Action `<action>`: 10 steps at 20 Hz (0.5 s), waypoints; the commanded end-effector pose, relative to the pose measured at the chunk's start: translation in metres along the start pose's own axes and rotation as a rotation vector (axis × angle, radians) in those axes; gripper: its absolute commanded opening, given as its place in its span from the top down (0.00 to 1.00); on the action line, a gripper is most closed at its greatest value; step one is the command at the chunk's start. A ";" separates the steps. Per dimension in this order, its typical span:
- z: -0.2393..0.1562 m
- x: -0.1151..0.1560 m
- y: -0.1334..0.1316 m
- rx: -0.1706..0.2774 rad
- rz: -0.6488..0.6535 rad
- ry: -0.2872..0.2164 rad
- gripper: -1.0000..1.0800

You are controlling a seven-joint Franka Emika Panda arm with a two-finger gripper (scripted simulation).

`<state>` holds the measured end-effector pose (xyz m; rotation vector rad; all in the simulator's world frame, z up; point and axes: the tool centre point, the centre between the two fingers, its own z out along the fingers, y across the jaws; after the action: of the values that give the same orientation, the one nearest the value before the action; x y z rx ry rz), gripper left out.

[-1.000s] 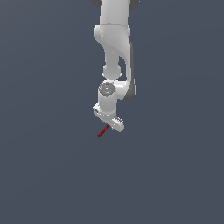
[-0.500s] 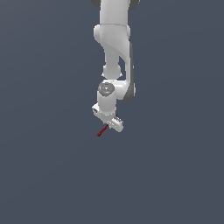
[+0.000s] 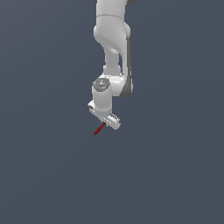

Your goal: Pick up the object and move it to a goal position.

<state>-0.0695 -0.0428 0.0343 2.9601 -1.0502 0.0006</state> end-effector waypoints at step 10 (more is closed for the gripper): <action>-0.092 0.048 0.054 0.001 -0.001 0.000 1.00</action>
<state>-0.0663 -0.1030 0.1115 2.9612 -1.0496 0.0006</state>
